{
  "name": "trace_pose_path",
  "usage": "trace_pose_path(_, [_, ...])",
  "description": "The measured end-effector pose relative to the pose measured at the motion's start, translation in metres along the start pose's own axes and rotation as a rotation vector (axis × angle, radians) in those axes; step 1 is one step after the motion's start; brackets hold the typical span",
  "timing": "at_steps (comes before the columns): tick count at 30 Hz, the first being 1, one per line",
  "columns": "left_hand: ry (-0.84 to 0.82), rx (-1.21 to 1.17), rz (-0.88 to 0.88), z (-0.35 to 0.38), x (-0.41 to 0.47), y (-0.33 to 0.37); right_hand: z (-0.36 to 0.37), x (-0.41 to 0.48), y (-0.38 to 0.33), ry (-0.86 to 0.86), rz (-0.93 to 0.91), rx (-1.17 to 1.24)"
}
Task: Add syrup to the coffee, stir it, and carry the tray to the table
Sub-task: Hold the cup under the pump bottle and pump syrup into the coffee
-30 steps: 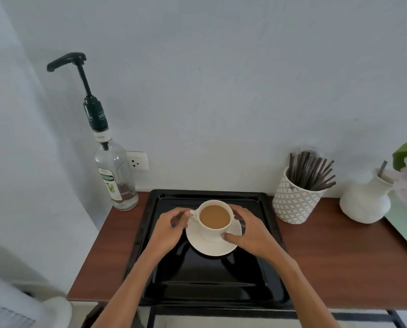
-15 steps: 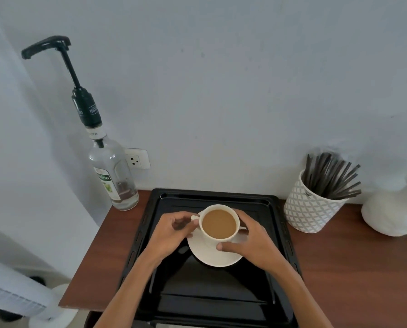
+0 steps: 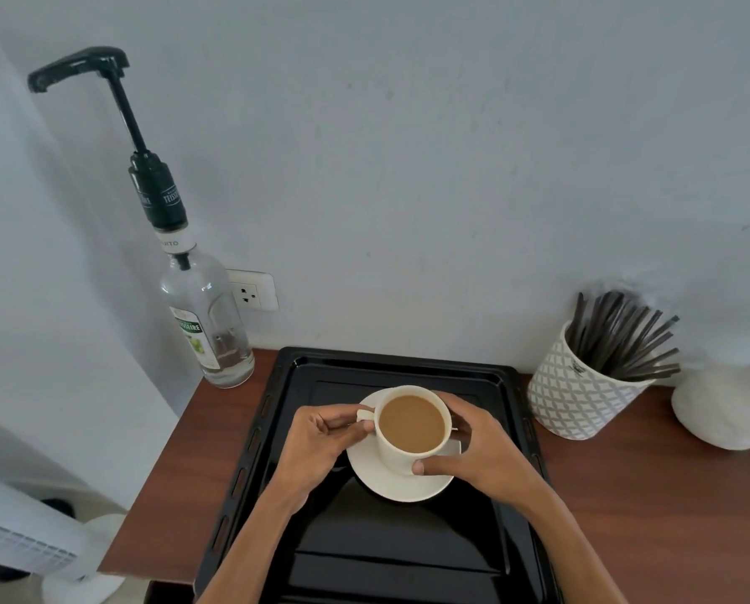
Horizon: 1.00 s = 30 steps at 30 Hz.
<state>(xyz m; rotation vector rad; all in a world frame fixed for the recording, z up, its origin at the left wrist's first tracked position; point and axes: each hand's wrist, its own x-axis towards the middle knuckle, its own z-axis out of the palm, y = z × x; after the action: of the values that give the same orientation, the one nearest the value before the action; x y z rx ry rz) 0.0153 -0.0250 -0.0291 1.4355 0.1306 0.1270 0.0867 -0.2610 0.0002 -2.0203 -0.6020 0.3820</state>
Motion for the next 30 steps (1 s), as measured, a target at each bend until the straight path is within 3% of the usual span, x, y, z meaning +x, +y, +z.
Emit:
trace_pose_path(11, [0.086, -0.032, 0.008, 0.003, -0.010, 0.024, -0.004, 0.004, -0.024, -0.008, -0.080, 0.043])
trace_pose_path(19, [0.136, -0.114, 0.111, -0.006, -0.023, 0.049, -0.001, 0.013, -0.053, -0.035, -0.157, 0.091])
trace_pose_path(30, [0.314, -0.132, 0.141, -0.036, -0.043, 0.081, 0.022, 0.033, -0.093, -0.104, -0.237, 0.205])
